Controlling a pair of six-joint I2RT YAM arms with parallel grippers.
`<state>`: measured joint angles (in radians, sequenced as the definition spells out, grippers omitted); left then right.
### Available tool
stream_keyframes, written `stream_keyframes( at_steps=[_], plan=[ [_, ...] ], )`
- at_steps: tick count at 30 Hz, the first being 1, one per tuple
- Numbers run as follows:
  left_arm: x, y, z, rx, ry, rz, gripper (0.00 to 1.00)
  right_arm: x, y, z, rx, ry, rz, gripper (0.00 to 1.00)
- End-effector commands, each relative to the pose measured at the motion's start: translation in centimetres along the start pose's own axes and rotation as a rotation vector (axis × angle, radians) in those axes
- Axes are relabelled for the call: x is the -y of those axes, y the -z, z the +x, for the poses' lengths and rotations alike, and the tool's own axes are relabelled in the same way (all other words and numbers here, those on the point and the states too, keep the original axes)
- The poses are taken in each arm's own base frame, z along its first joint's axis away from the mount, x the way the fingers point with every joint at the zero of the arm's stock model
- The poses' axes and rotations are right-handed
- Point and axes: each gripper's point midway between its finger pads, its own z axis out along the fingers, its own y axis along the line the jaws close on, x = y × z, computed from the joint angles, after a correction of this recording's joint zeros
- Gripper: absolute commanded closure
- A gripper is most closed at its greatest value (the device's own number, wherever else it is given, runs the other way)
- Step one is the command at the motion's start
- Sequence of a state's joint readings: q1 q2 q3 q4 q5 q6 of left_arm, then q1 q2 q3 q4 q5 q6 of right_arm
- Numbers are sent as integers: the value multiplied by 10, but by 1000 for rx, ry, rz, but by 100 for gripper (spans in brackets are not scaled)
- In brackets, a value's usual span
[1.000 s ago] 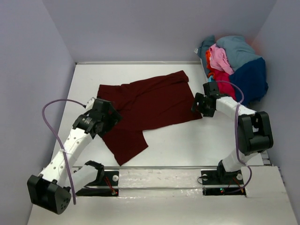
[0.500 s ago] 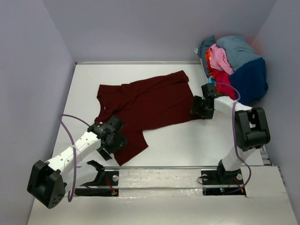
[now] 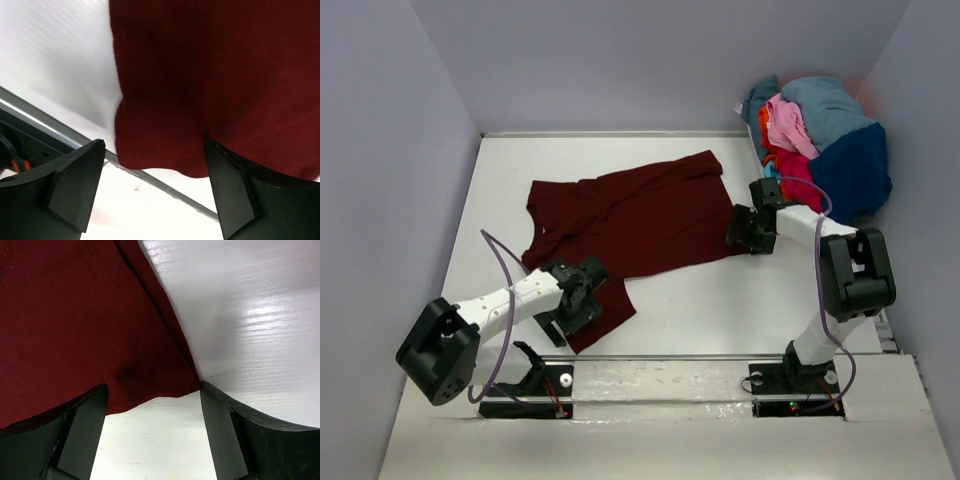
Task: Fold and stack the t-shirts
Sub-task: Grap the side of the flattened tshirt closest away from the robot with both arms
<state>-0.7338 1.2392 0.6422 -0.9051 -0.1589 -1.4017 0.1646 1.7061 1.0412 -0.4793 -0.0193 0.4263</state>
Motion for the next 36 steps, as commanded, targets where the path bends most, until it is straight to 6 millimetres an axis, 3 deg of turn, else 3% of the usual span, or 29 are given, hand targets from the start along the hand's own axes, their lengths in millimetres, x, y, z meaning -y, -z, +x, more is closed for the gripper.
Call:
stream_keyframes(
  at_steps=[1,5,9,11,15,19,26,33,36],
  plan=[
    [17,11,-10,56,89,95,8,-9,4,-18,40,1,-29,21],
    [28,11,-5,23,140,165,10,-9,4,-19,38,1,-24,21],
    [15,-7,15,-50,134,101,9,-8,8,-24,47,16,-11,21],
    [19,0,10,-32,148,103,7,-9,8,-26,50,19,-13,21],
    [7,16,-3,28,216,63,6,-12,4,-24,39,15,-29,21],
    [-10,15,0,18,250,15,4,-13,2,-22,31,12,-38,21],
    [-15,6,9,26,211,-51,3,-13,6,-26,43,18,-35,21],
    [-6,-1,19,39,168,-73,4,-13,6,-25,48,17,-35,21],
    [-6,-1,21,37,169,-68,12,-13,5,-25,47,17,-37,22]
  ],
)
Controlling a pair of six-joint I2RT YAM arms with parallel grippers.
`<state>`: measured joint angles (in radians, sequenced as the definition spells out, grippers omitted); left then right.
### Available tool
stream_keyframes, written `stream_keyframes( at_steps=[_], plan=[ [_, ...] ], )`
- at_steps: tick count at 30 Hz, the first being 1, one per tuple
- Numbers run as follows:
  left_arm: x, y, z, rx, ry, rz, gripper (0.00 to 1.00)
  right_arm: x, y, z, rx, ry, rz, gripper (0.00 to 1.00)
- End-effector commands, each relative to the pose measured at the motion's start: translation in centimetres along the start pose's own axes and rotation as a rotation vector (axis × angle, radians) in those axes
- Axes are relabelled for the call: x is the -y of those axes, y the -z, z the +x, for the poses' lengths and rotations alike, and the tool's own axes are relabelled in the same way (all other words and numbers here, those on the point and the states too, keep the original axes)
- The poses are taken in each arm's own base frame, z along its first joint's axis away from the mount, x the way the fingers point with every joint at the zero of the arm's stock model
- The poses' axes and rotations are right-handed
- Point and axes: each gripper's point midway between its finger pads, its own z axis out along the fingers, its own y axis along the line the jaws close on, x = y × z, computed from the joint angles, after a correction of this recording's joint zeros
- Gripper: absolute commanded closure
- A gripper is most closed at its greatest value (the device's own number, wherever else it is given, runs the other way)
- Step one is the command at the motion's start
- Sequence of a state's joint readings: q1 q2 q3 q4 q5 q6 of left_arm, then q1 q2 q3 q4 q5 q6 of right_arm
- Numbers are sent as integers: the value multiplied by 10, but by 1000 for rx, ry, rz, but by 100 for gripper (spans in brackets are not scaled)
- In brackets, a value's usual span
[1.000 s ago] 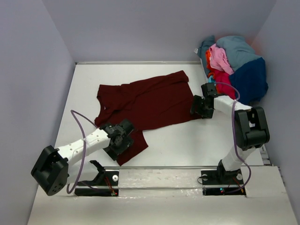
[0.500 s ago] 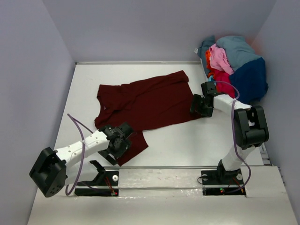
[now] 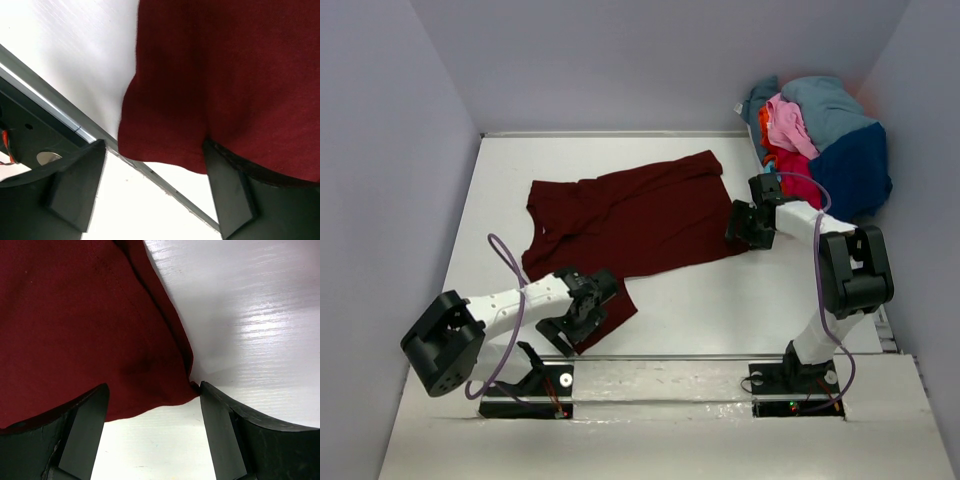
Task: Fold and stack the t-shirts
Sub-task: Grap the side of the flattened tshirt closest away from the robot with both arms
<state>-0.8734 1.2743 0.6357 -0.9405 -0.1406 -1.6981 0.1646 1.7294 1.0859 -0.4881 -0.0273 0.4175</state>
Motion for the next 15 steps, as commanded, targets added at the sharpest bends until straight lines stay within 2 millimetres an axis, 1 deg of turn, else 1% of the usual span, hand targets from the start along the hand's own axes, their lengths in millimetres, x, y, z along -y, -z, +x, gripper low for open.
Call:
stream_keyframes(
  at_steps=[1,2,6,7,10,11,12,13,14,15],
  plan=[
    [-3,0,-3,34,37,-15,15,-7,5,-15,39,8,-25,22],
    [-5,-2,-1,30,32,-20,15,-7,4,-15,37,6,-25,22],
    [-5,-4,3,25,35,-31,24,-7,6,-16,43,9,-24,22],
    [-4,-3,2,26,43,-27,30,-7,6,-17,44,11,-24,22],
    [0,-4,5,22,45,-1,38,-6,7,-18,52,11,-18,23],
    [2,-4,6,24,35,10,45,-6,7,-18,51,11,-16,23],
    [2,-6,7,23,28,18,48,-6,7,-18,52,11,-18,23],
    [10,-7,10,9,10,63,51,-6,6,-18,51,11,-17,23],
    [11,-10,11,3,12,74,55,-6,7,-18,51,11,-16,24],
    [7,-14,11,-3,17,84,60,-5,7,-18,52,12,-15,24]
  ],
)
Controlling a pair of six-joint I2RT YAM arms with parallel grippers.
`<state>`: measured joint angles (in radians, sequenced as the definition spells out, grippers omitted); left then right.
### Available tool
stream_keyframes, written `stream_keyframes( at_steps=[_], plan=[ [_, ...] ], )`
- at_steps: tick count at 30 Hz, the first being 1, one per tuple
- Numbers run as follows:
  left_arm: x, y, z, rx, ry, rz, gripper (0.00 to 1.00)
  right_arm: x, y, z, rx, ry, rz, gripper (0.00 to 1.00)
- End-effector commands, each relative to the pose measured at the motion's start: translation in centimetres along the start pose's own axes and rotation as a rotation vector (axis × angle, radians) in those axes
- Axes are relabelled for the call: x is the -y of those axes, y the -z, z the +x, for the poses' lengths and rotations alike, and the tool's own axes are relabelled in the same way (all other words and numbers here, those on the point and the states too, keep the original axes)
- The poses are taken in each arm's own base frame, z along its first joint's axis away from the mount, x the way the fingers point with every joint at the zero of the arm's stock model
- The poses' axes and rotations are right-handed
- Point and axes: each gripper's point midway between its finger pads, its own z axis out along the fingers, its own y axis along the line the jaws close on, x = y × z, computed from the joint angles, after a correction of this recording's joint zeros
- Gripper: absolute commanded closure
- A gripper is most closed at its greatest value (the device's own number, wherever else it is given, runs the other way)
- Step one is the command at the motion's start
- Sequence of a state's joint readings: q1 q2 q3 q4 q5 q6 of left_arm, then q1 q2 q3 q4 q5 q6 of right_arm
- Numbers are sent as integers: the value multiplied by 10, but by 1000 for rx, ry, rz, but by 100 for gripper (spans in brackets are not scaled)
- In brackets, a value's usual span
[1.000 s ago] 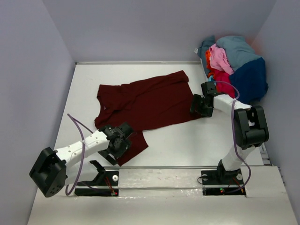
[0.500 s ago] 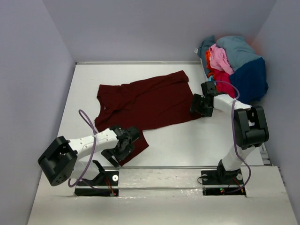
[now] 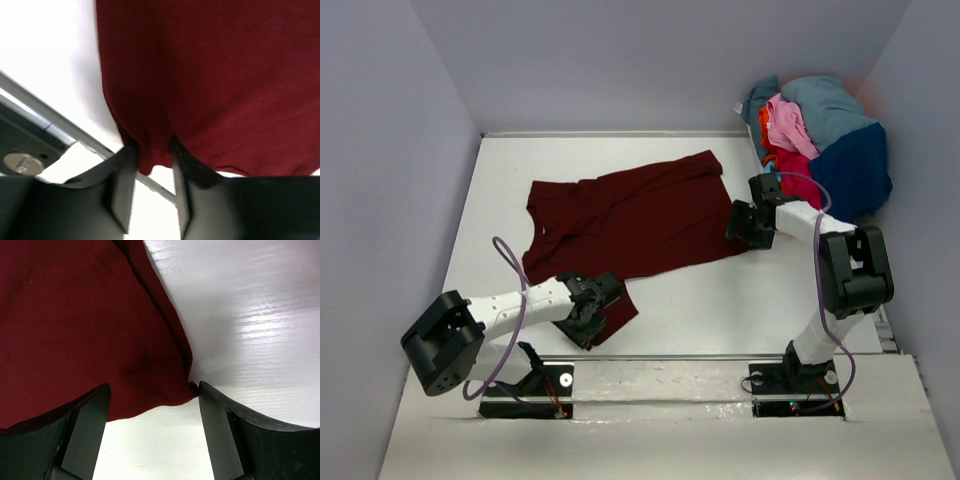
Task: Fold and stack the t-shirts
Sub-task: Grap the side of the flattened tshirt closest away from the robot with both arms
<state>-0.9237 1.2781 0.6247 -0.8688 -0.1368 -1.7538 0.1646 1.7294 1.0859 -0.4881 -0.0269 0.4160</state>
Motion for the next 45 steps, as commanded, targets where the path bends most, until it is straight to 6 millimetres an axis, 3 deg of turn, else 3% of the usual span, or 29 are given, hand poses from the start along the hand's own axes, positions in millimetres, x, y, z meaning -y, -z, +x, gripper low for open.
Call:
stream_keyframes(
  at_steps=[1,2,4,5,6,12,22,26,29,30,37,45],
  plan=[
    [-4,-14,0,3,9,50,65,-6,8,-19,55,11,-15,24],
    [-2,-14,0,3,13,64,73,-4,9,-20,60,12,-8,24],
    [-2,-13,-1,6,17,83,79,-5,9,-20,63,12,-10,24],
    [-1,-13,-1,5,15,85,90,-5,9,-20,64,11,-10,24],
    [-1,-13,-2,13,10,80,94,-5,9,-21,65,11,-12,25],
    [20,4,-18,113,-31,96,94,-6,10,-21,66,2,-17,30],
    [31,23,-37,202,-35,128,94,6,16,-22,81,-39,58,41],
    [27,22,-39,203,-28,117,94,12,17,-22,88,-39,88,57],
    [23,25,-41,205,-14,110,94,13,16,-22,81,-39,101,88],
    [24,28,-42,202,-7,123,94,14,17,-22,83,-41,102,93],
    [41,71,-68,308,26,205,94,10,27,-44,135,-27,114,93],
    [57,112,-93,412,48,297,94,-7,40,-70,199,-46,60,93]
  ],
)
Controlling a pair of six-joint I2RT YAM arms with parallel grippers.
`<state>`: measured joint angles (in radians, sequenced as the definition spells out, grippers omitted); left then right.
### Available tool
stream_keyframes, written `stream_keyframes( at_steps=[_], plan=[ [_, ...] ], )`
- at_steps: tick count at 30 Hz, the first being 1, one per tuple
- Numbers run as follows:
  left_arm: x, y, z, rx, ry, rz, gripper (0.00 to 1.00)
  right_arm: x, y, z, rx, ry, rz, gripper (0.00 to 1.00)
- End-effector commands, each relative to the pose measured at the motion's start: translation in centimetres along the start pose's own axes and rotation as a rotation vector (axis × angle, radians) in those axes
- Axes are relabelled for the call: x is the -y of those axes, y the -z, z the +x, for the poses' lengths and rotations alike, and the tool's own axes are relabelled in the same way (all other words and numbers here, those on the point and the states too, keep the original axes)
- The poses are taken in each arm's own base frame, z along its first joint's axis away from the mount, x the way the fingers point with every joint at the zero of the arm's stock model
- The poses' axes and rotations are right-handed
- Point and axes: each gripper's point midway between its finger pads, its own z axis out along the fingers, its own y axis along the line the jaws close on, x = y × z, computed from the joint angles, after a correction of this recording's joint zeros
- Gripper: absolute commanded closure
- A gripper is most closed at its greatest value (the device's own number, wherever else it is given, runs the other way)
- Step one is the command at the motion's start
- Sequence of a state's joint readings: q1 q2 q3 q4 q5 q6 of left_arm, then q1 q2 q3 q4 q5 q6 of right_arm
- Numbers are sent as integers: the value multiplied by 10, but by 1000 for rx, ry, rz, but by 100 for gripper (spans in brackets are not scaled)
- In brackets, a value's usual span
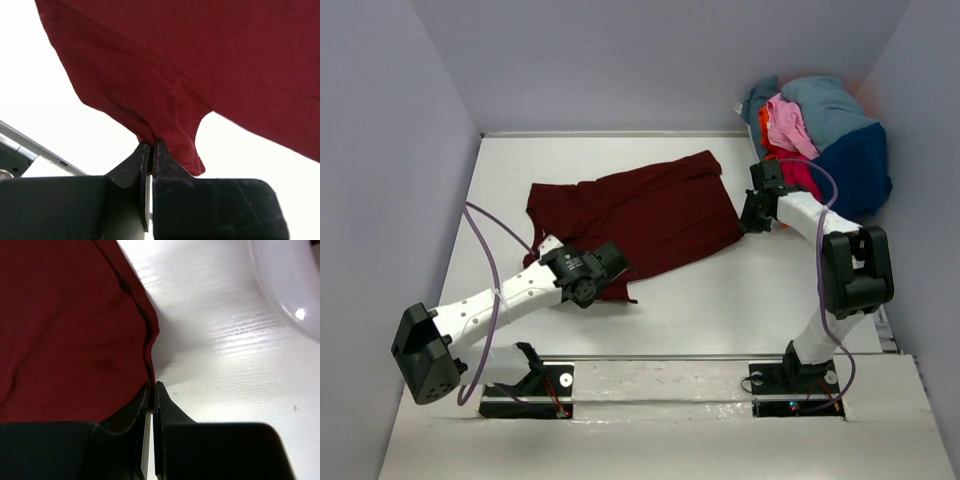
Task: Fold and stack the t-shirts
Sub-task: Grap the side of the flattened tshirt closest away from the robot with both arms, then fold the other side of the tshirt into a rectangle
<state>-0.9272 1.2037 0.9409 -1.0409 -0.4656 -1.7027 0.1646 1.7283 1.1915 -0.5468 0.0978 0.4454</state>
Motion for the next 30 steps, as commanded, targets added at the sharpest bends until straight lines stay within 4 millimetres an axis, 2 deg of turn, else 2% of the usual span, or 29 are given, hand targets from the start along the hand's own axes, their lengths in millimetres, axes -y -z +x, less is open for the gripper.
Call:
stream_keyframes(
  at_steps=[1,3,8,11,12,15,19,22,25,26,30],
  plan=[
    [-1,13,-43,160,34,29,94,-14,23,-41,115,-23,-38,93],
    [0,15,-49,177,61,44,94,-16,24,-48,130,-28,-41,93],
    [6,14,-86,289,110,30,94,-33,25,-71,168,-36,-90,93],
    [14,13,-117,362,119,0,94,-42,24,-80,179,-41,-119,93],
    [20,17,-120,368,134,20,94,-42,22,-79,175,-40,-117,93],
    [46,21,-148,425,75,83,94,-50,21,-91,194,-43,-141,93],
    [66,26,-166,484,20,113,94,-57,20,-101,214,-50,-155,93],
    [77,25,-181,517,-39,120,94,-59,12,-102,205,-56,-153,93],
    [100,22,-196,532,-74,184,94,-62,7,-106,209,-60,-161,93],
    [104,21,-199,541,-149,187,94,-64,7,-110,214,-64,-162,93],
    [116,13,-214,558,-198,204,94,-66,-2,-114,213,-63,-153,93]
  ],
)
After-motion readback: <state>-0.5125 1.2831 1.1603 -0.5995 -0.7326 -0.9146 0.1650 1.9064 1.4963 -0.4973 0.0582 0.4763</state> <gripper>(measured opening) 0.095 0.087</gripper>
